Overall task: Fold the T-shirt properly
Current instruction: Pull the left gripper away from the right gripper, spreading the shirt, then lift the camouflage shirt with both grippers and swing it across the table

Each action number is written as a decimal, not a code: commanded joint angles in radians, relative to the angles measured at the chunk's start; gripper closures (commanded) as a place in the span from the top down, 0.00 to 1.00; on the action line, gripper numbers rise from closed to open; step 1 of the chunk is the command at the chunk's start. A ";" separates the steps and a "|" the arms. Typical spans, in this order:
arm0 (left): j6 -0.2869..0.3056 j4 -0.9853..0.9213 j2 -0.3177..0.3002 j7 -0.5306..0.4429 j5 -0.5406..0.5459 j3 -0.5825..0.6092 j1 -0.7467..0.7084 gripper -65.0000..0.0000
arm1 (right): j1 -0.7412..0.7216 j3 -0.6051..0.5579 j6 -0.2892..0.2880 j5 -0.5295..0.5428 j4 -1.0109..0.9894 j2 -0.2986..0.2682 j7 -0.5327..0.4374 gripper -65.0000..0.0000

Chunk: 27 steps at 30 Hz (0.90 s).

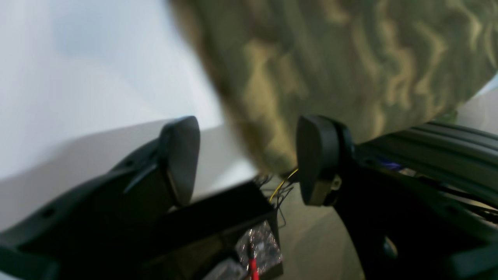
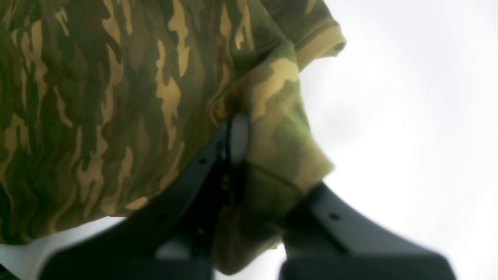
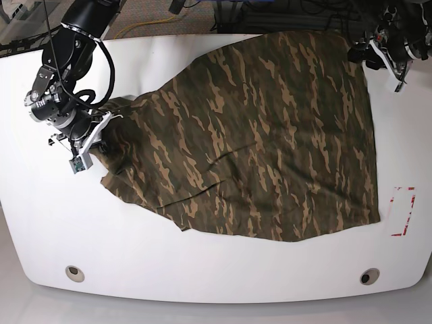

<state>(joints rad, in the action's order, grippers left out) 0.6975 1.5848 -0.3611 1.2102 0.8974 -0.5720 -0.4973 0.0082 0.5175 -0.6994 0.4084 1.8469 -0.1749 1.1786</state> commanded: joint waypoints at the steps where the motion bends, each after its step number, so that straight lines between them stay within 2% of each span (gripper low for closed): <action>1: 0.001 0.001 0.000 0.026 -0.019 0.034 -0.007 0.57 | -0.015 0.002 0.001 0.016 0.020 -0.013 -0.024 0.00; 5: 0.001 -0.001 0.056 0.029 -0.028 0.045 0.044 0.56 | -0.015 0.002 0.001 0.016 0.020 -0.013 -0.024 0.00; 9: 0.001 0.006 0.076 0.052 -0.053 0.045 0.053 0.56 | -0.015 0.003 0.001 0.016 0.020 -0.013 -0.024 0.00; 11: 0.001 0.007 0.076 0.066 -0.051 0.047 0.055 0.48 | -0.015 0.003 0.001 0.016 0.020 -0.013 -0.024 0.00; 15: 0.001 0.001 0.076 0.064 -0.047 0.050 0.068 0.19 | -0.007 0.003 0.001 0.016 0.021 -0.013 -0.024 0.00; 19: 0.001 0.001 0.076 0.066 -0.059 0.050 0.082 0.00 | 0.000 0.003 0.001 0.016 0.021 -0.015 -0.024 0.00; 27: 0.001 0.056 0.072 0.067 -0.062 0.047 0.082 0.00 | 0.005 0.003 0.001 0.016 0.021 -0.015 -0.024 0.00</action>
<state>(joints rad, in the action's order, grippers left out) 0.7025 1.6100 -0.2745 1.2678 0.8448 -0.5224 -0.4129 0.0257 0.5175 -0.6994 0.4107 1.8469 -0.1768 1.1786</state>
